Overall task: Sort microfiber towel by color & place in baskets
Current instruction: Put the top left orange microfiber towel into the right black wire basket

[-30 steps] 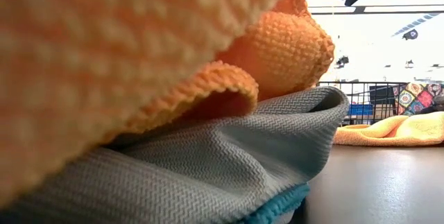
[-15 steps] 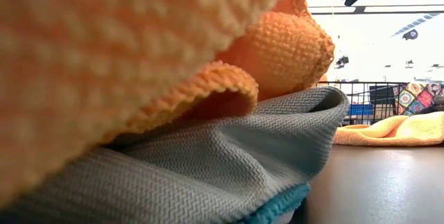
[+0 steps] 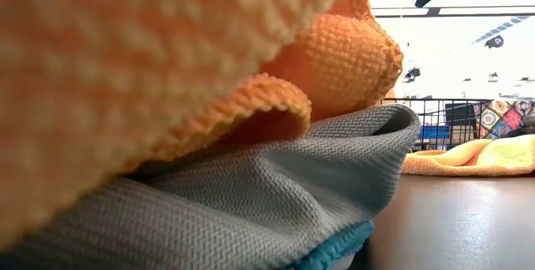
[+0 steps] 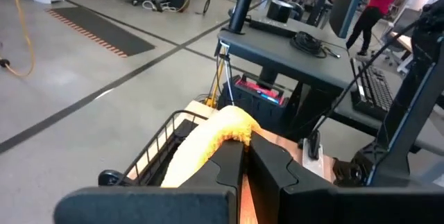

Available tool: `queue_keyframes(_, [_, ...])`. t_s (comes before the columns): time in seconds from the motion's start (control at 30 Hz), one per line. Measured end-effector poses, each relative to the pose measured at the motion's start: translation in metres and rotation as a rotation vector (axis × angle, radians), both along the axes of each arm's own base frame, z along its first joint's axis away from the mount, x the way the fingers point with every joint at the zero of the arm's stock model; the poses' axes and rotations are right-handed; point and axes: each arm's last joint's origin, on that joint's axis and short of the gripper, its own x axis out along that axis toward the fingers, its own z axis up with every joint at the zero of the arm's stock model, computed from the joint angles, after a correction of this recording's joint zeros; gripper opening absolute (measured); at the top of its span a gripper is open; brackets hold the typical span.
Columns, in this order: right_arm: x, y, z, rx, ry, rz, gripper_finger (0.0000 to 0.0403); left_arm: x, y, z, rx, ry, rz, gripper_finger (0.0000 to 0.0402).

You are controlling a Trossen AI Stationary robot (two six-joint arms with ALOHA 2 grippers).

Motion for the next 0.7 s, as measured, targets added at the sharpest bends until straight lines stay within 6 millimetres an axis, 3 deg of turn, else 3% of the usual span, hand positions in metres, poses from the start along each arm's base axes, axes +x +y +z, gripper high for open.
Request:
queue_keyframes(0.33, [0.0, 0.0, 0.0, 0.0, 0.0, 0.0, 0.0123, -0.0001, -0.0013, -0.0024, -0.013, 0.023, -0.002, 0.0009])
queue_keyframes(0.7, [0.0, 0.0, 0.0, 0.0, 0.0, 0.0, 0.0123, -0.0007, -0.0016, -0.0051, -0.025, 0.049, -0.001, 0.0103])
